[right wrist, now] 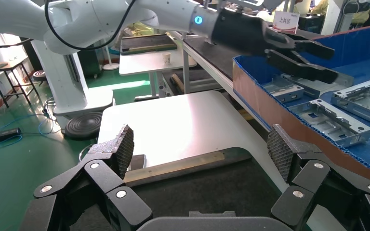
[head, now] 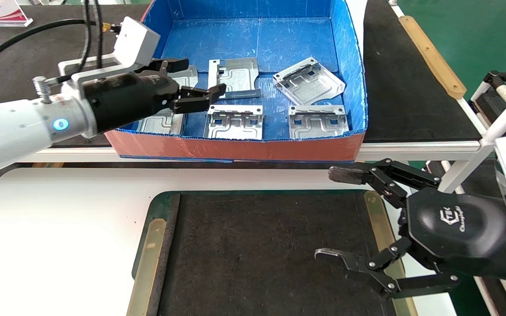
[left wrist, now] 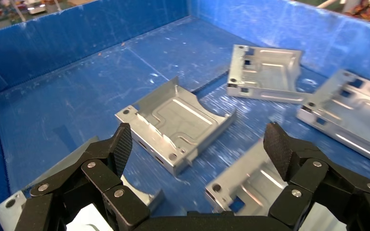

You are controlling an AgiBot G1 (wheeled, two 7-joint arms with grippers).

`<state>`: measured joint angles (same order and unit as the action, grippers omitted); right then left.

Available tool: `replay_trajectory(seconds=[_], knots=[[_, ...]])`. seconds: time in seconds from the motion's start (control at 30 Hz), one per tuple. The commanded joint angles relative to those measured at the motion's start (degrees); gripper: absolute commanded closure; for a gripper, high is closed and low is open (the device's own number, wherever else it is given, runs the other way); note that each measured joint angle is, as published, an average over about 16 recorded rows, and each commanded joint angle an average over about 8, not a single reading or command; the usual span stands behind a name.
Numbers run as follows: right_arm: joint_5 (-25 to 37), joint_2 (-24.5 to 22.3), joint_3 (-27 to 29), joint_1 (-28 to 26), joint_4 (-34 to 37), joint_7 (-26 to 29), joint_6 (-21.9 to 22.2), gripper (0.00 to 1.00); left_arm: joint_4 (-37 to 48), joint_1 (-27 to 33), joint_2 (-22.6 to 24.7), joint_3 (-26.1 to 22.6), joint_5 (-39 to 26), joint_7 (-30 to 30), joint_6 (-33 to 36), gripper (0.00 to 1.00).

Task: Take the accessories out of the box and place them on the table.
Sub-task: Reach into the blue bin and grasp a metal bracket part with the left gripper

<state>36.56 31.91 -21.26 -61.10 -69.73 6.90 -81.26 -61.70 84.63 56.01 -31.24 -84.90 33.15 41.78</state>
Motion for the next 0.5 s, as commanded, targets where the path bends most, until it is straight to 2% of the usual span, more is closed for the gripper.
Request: replay_trajectory(seconds=[0.03,0.5], knots=[[0.0,0.0,0.0,0.0,0.0,0.0,0.0,0.00,0.5,0.6,1.2,-0.9,-2.1,1.4,-1.8,0.00],[0.0,0.0,0.0,0.0,0.0,0.0,0.0,0.00,9.3,5.0,9.3,-6.1,-18.0,14.2,-10.1,0.00]])
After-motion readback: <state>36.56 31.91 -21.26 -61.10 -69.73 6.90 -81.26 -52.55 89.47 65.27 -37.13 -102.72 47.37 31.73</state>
